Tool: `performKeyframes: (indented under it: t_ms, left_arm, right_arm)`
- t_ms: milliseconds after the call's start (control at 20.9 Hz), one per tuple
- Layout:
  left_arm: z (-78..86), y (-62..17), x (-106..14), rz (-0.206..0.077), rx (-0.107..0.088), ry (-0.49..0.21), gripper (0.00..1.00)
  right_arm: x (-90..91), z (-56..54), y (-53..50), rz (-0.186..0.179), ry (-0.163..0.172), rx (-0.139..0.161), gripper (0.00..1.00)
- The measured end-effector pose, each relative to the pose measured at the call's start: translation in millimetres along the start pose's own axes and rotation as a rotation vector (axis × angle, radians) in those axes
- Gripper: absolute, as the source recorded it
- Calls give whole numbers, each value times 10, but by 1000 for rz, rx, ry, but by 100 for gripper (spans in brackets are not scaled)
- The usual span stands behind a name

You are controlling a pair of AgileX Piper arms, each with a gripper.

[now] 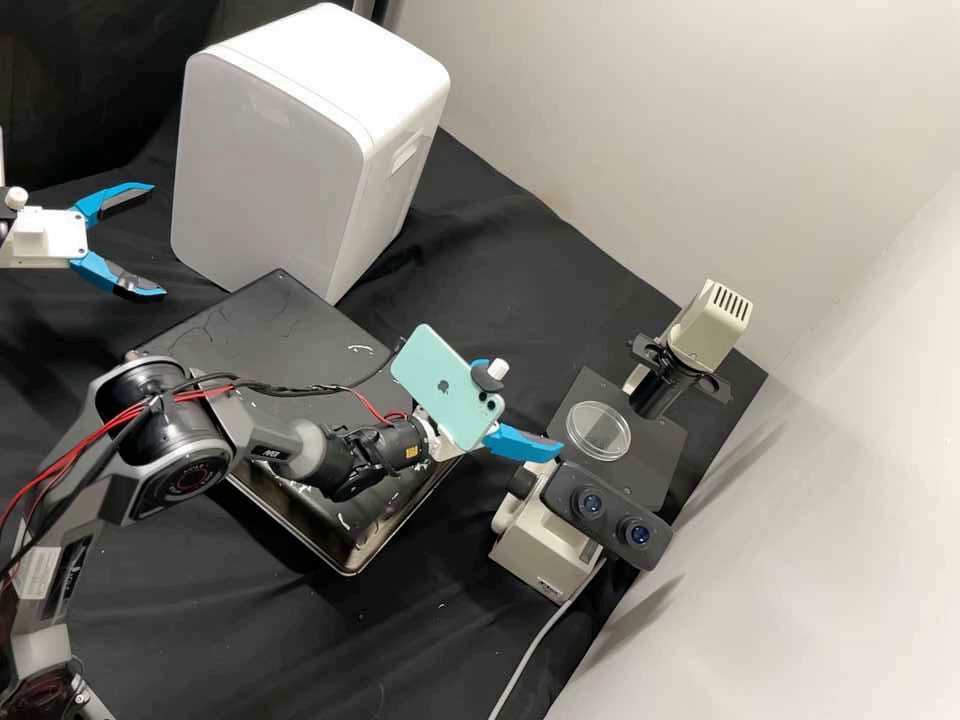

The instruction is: Place the petri dish on the bench

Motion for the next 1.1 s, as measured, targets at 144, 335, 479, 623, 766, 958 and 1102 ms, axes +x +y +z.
performKeyframes:
  t_ms: [144, 335, 479, 623, 766, 958, 1102]
  left_arm:
    - [0, 0, 0, 0, 0, 0, 100]
    - [0, 0, 0, 0, 0, 0, 100]
    - [3, 0, 0, 0, 0, -1, 100]
    - [5, 0, 1, 0, 0, -2, 100]
    - [15, 0, 2, 0, 8, -7, 100]
    - [15, 0, 2, 0, 8, -7, 100]
    - [18, 0, 2, 0, 8, -8, 100]
  right_arm:
    - [15, 61, 93, 25, -14, -16, 100]
    - [22, 152, 203, 58, -40, -5, 100]
    - [21, 171, 218, 61, -43, -8, 100]
    - [1, 136, 285, 78, -33, -9, 100]
    - [15, 109, 355, 99, -24, -9, 100]
    - [48, 64, 411, 112, -12, -13, 100]
    - [99, 13, 483, 124, -9, -24, 100]
